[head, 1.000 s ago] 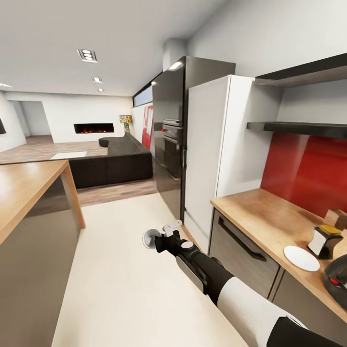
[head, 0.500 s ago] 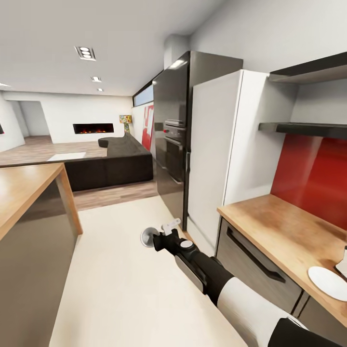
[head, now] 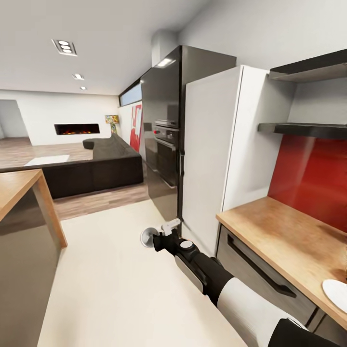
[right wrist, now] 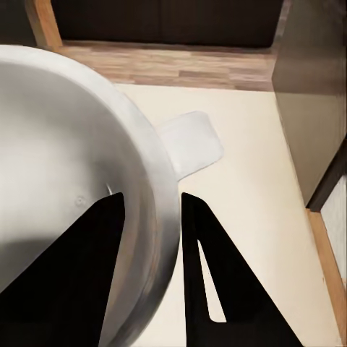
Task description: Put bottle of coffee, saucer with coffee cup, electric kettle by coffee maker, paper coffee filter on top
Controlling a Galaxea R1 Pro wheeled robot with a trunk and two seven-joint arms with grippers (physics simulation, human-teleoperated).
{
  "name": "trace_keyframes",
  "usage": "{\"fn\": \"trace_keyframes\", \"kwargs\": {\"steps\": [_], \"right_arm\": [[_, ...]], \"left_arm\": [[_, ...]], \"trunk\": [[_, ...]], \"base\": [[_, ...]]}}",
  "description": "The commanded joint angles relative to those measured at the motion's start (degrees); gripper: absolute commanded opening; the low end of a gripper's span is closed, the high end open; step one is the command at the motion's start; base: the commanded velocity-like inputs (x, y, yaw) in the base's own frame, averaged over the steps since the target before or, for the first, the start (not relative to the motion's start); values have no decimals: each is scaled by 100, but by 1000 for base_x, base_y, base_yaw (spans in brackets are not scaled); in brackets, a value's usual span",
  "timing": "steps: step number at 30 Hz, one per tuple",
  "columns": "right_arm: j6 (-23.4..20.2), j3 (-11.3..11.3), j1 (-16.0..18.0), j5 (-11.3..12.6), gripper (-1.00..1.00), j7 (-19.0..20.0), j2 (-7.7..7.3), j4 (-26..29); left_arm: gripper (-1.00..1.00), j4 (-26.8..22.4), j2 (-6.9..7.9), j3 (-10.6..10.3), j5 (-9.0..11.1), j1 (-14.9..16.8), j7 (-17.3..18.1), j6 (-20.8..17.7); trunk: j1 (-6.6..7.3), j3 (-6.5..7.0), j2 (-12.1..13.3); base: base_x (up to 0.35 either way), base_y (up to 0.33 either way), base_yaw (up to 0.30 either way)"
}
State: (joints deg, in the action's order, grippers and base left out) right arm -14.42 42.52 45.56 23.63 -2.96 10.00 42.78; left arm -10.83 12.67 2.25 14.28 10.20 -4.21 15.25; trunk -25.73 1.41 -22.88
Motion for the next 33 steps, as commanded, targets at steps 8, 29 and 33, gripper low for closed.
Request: {"fn": "trace_keyframes", "kwargs": {"steps": [8, 29, 33], "right_arm": [[-17, 16, 6, 45, -100, -29, 0, 3], [-17, 10, 5, 53, -100, -29, 0, -15], [-17, 11, 5, 52, -100, -29, 0, -15]], "left_arm": [[100, 2, -5, 21, -3, -1, 5, 14], [100, 2, -9, 21, -4, -4, 8, 14], [100, 2, -10, 18, -4, -5, 8, 14]], "trunk": [[-5, -2, -4], [-5, -2, -4], [-5, -2, -4]], "base": [[189, 142, -298], [7, 5, -300], [0, 0, -300]]}}
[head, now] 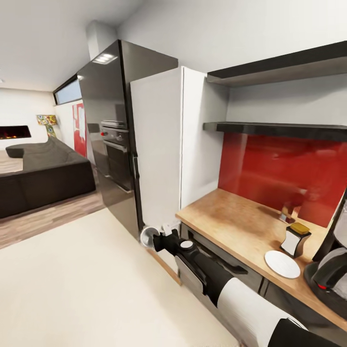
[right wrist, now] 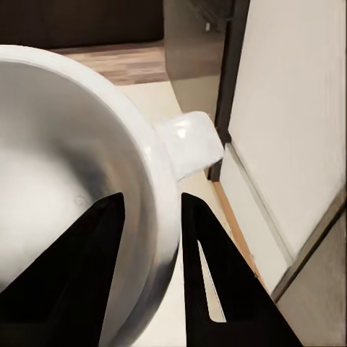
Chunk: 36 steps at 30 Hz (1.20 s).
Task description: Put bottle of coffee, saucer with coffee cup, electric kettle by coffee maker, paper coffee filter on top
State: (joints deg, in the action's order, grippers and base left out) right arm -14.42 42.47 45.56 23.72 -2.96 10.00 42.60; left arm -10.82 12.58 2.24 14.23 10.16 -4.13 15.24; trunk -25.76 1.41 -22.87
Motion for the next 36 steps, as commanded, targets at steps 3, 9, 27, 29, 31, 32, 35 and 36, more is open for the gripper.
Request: {"fn": "trace_keyframes", "kwargs": {"steps": [3, 9, 27, 29, 31, 32, 35, 36], "right_arm": [[-17, 16, 3, 43, -100, -29, 0, 3], [-17, 16, 1, 44, -100, -29, 0, 1], [-17, 16, 5, 45, -100, -29, 0, -6], [-17, 16, 1, 45, -100, -29, 0, -6], [-17, 16, 2, 45, -100, -29, 0, -6], [-17, 16, 2, 42, -100, -29, 0, -4], [-17, 16, 3, 45, -100, -29, 0, -5], [-17, 16, 4, 45, -100, -29, 0, -6]], "left_arm": [[100, 1, -1, 15, 1, 0, 0, 14], [100, 1, -1, 18, 1, -1, 0, 14], [100, 1, -1, 20, 1, -3, 0, 14], [100, 1, -1, 20, 1, -1, 0, 14], [100, 1, -1, 21, 1, -4, 0, 14], [100, 1, -1, 21, 1, -3, 0, 14], [100, 1, -1, 21, 1, -3, 0, 14], [100, 1, -1, 20, 1, 0, 0, 14]], "trunk": [[-2, -2, -4], [-2, -2, -4], [-2, -2, -4], [-2, -2, -4], [-2, -2, -4], [-2, -2, -4], [-2, -2, -4], [-2, -2, -4]], "base": [[0, 0, -300], [9, 10, -300], [176, 225, -300], [147, 117, -300], [111, 49, -300], [99, 21, -300], [90, 9, -300], [76, 4, -300]]}}
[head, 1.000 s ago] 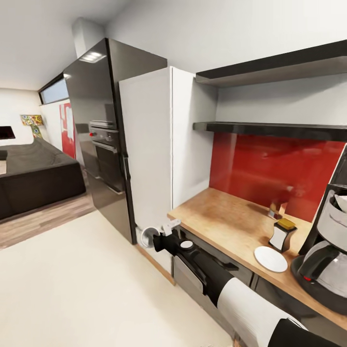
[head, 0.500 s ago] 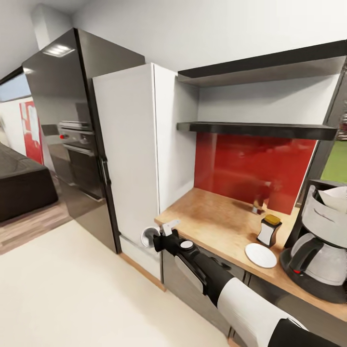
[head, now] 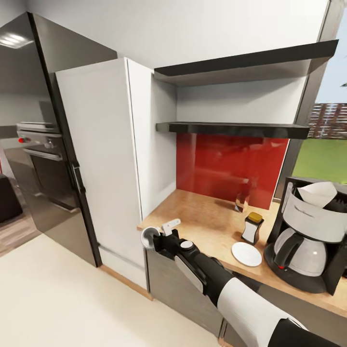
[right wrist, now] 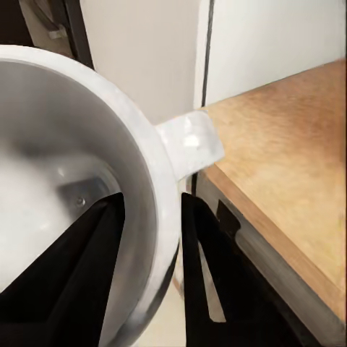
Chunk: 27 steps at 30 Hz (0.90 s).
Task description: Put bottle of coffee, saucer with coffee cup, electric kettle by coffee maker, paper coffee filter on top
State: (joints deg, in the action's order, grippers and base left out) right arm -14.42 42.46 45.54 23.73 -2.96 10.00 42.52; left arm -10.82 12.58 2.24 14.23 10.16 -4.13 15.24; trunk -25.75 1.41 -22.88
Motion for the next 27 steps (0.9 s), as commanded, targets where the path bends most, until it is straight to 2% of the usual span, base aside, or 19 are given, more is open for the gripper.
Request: {"fn": "trace_keyframes", "kwargs": {"steps": [1, 10, 27], "right_arm": [[-17, 17, 6, 44, -100, -29, 0, 2], [-17, 17, 3, 44, -100, -29, 0, 10], [-17, 17, 5, 44, -100, -29, 0, 2]], "left_arm": [[100, 1, -1, 20, 1, 0, 0, 14], [100, 1, -1, 19, -1, -3, 0, 14], [100, 1, -1, 16, 1, -3, 0, 14]], "trunk": [[-3, -2, -4], [-3, -2, -4], [-3, -2, -4]], "base": [[66, 3, -300], [21, 66, -300], [52, 292, -300]]}}
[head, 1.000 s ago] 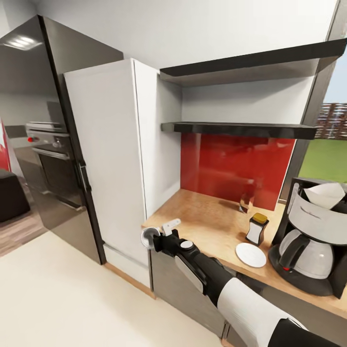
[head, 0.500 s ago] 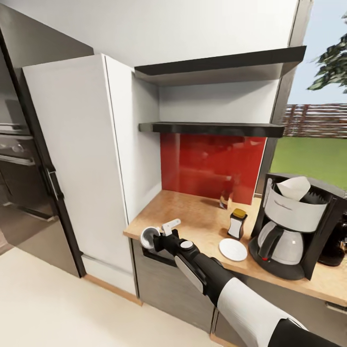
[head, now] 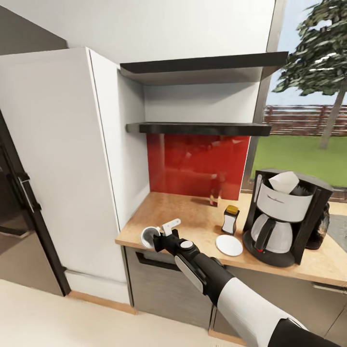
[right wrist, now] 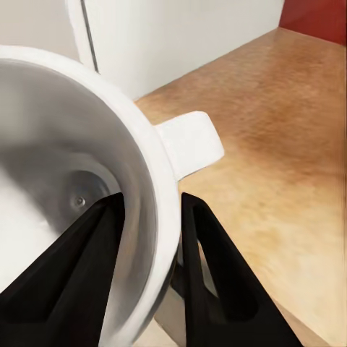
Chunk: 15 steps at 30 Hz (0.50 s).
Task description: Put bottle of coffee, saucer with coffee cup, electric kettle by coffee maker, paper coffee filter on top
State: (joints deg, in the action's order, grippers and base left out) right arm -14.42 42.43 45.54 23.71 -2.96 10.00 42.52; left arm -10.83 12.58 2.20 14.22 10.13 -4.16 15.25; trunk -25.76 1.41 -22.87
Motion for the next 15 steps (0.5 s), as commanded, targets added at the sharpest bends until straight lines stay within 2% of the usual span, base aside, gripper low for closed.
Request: {"fn": "trace_keyframes", "kwargs": {"steps": [1, 9, 15], "right_arm": [[-17, 19, 7, 46, -100, -29, 0, 2], [-17, 19, 7, 46, -100, -29, 0, 2], [-17, 19, 7, 46, -100, -29, 0, 2]], "left_arm": [[100, 2, -1, 21, 2, -1, 2, 13], [100, 2, -1, 22, 2, 0, 2, 13], [100, 2, -1, 25, 2, -1, 2, 13]], "trunk": [[-2, -3, -5], [-2, -3, -5], [-2, -3, -5]], "base": [[1, 304, -300], [0, 293, -300], [0, 170, -300]]}}
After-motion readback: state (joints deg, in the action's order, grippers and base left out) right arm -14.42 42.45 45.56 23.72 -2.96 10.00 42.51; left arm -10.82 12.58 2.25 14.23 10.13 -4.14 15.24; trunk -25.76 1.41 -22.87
